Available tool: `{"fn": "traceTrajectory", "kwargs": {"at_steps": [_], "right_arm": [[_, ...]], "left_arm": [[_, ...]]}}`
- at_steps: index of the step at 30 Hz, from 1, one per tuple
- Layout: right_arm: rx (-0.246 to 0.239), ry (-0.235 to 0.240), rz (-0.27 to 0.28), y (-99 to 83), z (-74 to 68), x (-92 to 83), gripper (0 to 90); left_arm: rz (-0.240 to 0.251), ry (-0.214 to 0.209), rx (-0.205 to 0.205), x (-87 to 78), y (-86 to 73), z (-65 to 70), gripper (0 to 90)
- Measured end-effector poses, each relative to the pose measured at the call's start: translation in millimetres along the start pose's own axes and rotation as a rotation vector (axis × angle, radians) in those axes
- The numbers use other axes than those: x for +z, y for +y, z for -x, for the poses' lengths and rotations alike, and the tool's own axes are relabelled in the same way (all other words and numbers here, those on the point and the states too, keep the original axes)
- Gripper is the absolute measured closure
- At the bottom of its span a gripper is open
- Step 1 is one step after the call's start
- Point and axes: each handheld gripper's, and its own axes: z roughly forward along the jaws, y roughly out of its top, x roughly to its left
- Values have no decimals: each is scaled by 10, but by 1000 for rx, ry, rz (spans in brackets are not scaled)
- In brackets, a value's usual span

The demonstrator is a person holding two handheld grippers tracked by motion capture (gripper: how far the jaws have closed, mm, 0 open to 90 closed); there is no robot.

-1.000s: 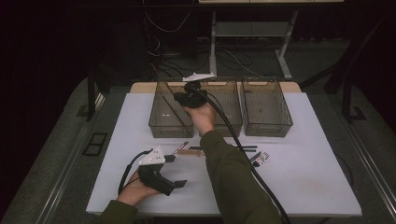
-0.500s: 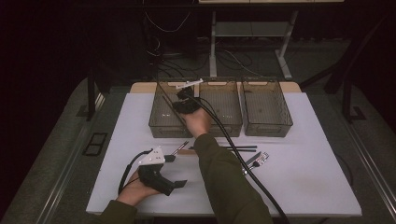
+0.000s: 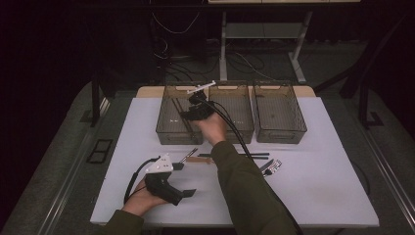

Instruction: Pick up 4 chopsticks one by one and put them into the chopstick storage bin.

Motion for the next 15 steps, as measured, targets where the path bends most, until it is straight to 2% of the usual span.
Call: {"fn": "traceTrajectory", "kwargs": {"at_steps": [2, 6, 9, 15], "right_arm": [[-7, 14, -10, -3, 3, -41, 503], [-31, 71, 6, -42, 8, -148, 474], [-56, 89, 29, -90, 5, -261, 422], [-80, 117, 68, -240, 43, -558, 394]], "left_arm": [[0, 0, 1, -3, -1, -2, 0], [0, 1, -6, 3, -3, 3, 0], [-3, 5, 2, 3, -3, 1, 0], [0, 7, -3, 8, -4, 9, 0]]}}
